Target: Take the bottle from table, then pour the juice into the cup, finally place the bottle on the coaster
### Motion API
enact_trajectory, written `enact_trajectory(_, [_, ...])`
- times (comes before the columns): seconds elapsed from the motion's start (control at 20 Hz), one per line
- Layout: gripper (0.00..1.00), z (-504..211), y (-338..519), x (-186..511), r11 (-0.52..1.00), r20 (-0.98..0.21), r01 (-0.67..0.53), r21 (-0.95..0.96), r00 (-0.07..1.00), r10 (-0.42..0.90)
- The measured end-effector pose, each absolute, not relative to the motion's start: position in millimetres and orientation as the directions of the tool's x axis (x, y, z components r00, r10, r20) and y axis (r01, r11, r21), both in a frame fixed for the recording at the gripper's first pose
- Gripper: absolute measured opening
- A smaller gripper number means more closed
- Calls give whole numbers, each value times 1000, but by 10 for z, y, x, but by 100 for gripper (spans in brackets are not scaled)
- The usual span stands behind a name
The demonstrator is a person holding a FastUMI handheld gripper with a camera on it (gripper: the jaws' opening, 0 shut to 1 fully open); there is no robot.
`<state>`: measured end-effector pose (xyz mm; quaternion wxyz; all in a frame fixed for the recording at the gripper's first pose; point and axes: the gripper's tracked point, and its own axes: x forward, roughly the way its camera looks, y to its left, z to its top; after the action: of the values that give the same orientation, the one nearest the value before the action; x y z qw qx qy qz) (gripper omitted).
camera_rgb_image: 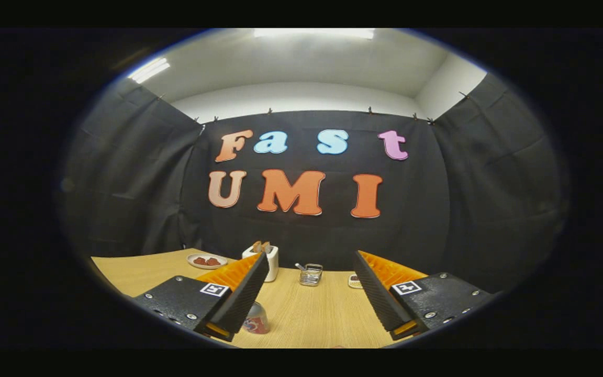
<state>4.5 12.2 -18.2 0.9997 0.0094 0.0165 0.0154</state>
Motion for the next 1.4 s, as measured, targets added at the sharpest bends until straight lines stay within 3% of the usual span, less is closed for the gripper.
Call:
enact_trajectory(0.9, [97,-1212,989,-144,967,-176,-230,106,953,246])
enact_trajectory(1.4, [98,-2025,1233,-109,965,-276,-233,119,926,257])
